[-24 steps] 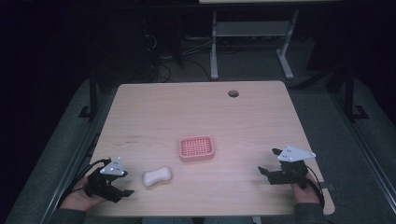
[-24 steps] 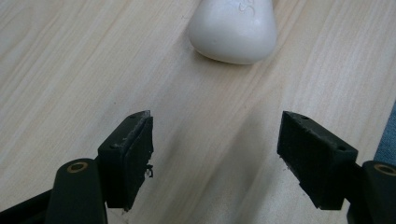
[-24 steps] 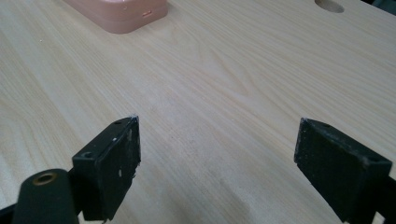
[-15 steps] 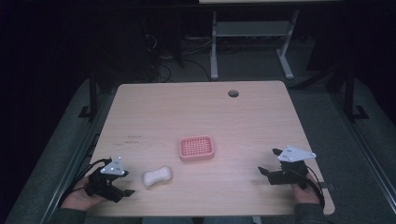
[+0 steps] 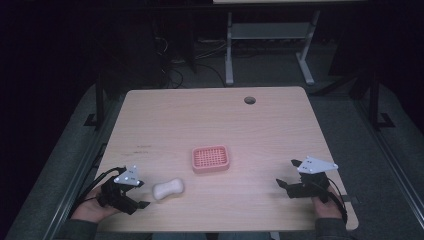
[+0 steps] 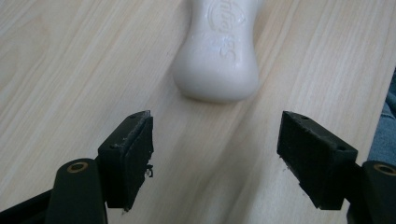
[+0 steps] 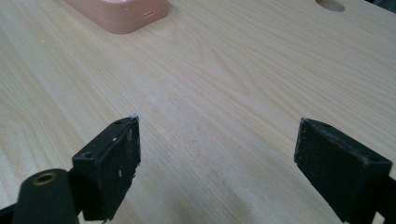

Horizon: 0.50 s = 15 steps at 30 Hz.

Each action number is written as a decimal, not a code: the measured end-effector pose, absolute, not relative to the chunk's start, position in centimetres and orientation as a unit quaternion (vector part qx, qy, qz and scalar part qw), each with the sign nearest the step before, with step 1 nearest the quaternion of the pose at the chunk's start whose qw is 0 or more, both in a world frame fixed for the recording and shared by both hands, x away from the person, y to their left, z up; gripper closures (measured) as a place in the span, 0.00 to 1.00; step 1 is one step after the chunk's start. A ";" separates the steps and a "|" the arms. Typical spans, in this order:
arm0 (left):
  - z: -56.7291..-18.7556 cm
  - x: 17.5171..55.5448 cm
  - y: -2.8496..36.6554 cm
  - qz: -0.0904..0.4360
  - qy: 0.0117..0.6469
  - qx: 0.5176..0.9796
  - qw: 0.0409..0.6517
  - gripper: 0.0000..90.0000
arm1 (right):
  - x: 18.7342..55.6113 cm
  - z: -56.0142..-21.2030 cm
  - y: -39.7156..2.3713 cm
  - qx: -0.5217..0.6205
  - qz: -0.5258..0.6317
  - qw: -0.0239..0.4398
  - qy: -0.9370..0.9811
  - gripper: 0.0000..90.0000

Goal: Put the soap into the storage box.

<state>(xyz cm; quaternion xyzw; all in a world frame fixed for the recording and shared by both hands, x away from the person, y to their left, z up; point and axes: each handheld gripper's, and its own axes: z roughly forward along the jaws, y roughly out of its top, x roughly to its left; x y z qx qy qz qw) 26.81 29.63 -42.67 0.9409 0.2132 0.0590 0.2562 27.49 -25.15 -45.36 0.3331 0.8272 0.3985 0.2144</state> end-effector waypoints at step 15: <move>-42.5 27.7 27.9 0.052 0.195 0.946 0.255 0.30 | 27.4 -45.3 -25.2 0.333 0.399 0.216 0.827 0.15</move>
